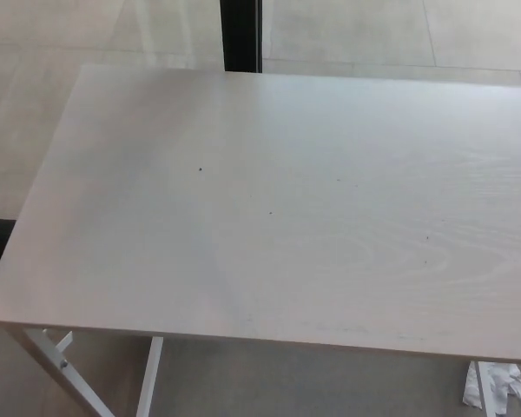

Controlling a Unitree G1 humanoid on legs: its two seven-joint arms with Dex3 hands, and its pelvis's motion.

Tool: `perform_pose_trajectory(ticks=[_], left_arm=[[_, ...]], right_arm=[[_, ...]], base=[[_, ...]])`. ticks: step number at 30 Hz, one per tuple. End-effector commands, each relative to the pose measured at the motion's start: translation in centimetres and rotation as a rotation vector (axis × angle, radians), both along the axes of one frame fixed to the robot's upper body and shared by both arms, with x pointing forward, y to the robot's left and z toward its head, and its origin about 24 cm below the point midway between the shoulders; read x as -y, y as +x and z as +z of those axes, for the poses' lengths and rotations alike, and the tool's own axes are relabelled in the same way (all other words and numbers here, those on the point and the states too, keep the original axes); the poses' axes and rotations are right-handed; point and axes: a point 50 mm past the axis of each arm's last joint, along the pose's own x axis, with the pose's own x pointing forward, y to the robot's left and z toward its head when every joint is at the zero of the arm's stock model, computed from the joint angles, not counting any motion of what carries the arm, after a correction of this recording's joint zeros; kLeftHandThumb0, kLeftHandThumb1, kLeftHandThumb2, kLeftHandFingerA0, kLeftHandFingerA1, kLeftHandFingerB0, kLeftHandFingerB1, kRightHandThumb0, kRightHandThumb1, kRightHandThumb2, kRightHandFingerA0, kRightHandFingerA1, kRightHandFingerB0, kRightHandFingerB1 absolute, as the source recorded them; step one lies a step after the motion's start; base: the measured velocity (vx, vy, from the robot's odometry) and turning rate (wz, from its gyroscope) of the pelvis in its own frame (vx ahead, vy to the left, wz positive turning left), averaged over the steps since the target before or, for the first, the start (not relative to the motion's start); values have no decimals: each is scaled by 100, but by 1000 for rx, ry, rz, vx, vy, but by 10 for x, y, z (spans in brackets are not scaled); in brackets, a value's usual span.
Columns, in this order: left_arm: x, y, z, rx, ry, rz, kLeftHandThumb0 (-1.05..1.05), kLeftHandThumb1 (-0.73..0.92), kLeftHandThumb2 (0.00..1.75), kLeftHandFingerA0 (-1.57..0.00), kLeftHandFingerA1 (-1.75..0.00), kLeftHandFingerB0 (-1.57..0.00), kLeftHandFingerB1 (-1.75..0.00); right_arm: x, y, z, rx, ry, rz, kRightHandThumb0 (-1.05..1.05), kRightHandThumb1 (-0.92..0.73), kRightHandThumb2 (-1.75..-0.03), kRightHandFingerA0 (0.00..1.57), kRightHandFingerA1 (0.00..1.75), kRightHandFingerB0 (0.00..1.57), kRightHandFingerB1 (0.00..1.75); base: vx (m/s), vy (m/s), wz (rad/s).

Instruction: The robot uses both its hands to grab the left and right ends of a football kept in the middle of the desk infront of it, lifts it up and places it in the palm of a person

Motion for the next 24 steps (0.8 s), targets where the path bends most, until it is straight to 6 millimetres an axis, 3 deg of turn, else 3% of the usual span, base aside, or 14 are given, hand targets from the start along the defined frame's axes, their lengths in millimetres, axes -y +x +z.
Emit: perform_pose_trajectory(ticks=[1, 2, 4, 7, 8, 10, 11, 12, 15, 16, 18, 19, 22, 24], left_arm=[[-5, -2, -2, 21, -64, 97, -78, 85, 66, -32, -74, -18, -54], [-3, 0, -2, 44, -78, 70, -81, 86, 66, -33, -73, -17, -54], [0, 2, 0, 76, -93, 52, -84, 67, 93, -36, -70, -16, -57], [0, 2, 6, 89, -93, 35, -84, 67, 93, -37, -71, -14, -57], [1, 4, 6, 64, -88, -3, -85, 82, 65, -47, -72, -17, -52], [3, 4, 9, 60, -96, -21, -85, 63, 94, -44, -71, -18, -56], [3, 5, 8, 47, -103, -41, -83, 63, 93, -44, -70, -19, -56], [4, 5, 7, 37, -108, -45, -81, 79, 63, -48, -71, -23, -51], [6, 5, 6, 38, -111, -46, -78, 79, 63, -47, -71, -27, -51], [6, 6, 3, 38, -115, -44, -76, 78, 63, -44, -69, -28, -49], [3, 8, 5, 33, -91, -57, -80, 71, 63, -59, -69, -32, -51], [4, 9, 7, 34, -85, -62, -81, 71, 62, -64, -71, -34, -54], [5, 13, 9, 50, -70, -53, -77, 65, 60, -70, -71, -33, -57], [7, 14, 11, 60, -82, -58, -70, 64, 59, -67, -69, -34, -54]], right_arm=[[9, -7, 8, 43, -31, 44, -45, -72, -60, 41, 121, 33, 69], [7, -7, 7, -2, -43, 108, -46, -73, -61, 26, 82, 15, 37], [6, -7, 5, -29, -44, 178, -53, -57, -85, 27, 69, 5, 39], [3, -6, 1, -38, -26, 212, -56, -58, -86, 36, 73, 5, 37], [3, -5, -1, -37, 1, 254, -51, -70, -64, 48, 113, 9, 24], [3, -4, -3, -47, 10, 283, -51, -68, -62, 41, 96, 9, 23], [3, -4, -2, -65, 11, 309, -58, -56, -85, 36, 78, 5, 29], [6, -6, -3, -74, 9, 323, -54, -69, -62, 27, 84, 7, 24], [7, -9, 1, -119, -6, 371, -56, -69, -63, 12, 69, 9, 23], [8, -13, 2, -160, -12, 401, -64, -54, -86, 12, 61, 4, 31], [8, -15, 0, -201, -12, 446, -62, -70, -62, 23, 70, 11, 26], [8, -16, 0, -201, -8, 450, -67, -55, -87, 31, 67, 6, 39], [8, -16, -1, -199, 6, 486, -63, -54, -86, 27, 63, 7, 40], [10, -18, -2, -227, -15, 504, -57, -63, -59, 65, 79, 20, 31]], base=[[0, 0, 0], [0, 0, 0], [0, 0, 0], [0, 0, 0], [0, 0, 0], [0, 0, 0], [0, 0, 0], [0, 0, 0], [0, 0, 0], [0, 0, 0], [0, 0, 0], [0, 0, 0], [0, 0, 0], [0, 0, 0]])
